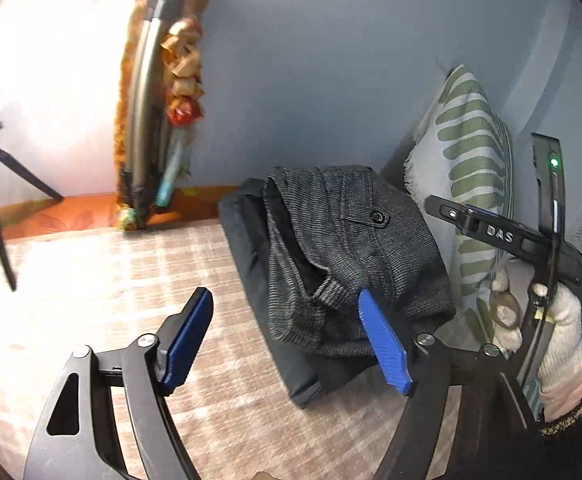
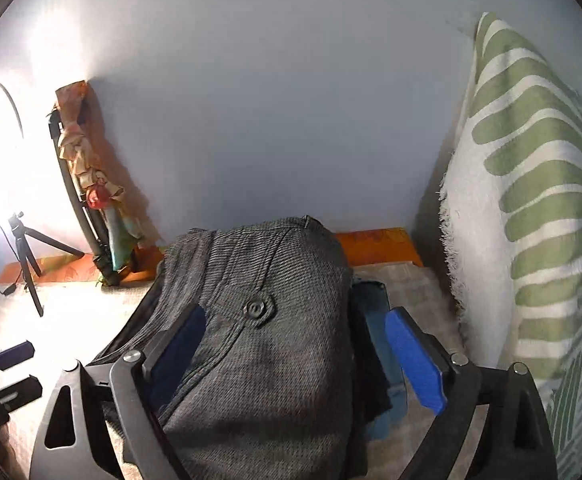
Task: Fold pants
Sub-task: 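Lower the trousers onto the dark clothes stack and open both tools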
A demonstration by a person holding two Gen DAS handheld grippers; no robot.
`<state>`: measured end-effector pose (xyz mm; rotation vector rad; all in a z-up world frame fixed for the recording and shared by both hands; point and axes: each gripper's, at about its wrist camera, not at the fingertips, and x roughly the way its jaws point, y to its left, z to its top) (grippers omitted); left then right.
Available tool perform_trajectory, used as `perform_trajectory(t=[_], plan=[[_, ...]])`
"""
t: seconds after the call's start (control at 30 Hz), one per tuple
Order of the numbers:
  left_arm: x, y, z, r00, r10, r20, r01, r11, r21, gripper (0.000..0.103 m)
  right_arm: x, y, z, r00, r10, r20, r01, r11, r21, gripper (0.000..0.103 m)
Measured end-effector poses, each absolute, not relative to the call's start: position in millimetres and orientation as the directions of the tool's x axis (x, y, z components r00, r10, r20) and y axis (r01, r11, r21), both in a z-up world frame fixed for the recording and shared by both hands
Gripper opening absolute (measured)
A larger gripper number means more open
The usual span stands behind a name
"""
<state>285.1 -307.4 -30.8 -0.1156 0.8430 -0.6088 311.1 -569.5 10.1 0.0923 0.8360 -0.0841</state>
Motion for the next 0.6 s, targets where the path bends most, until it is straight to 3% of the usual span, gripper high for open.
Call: perform_trajectory(t=[0.6], plan=[[217,-232,7,0.598,-0.497,-0.629,0.483,0.850,-0.211,0.079,214,-468,45,0.710,-0.049,-0.703,0.064,0.998,-0.005,0.103]])
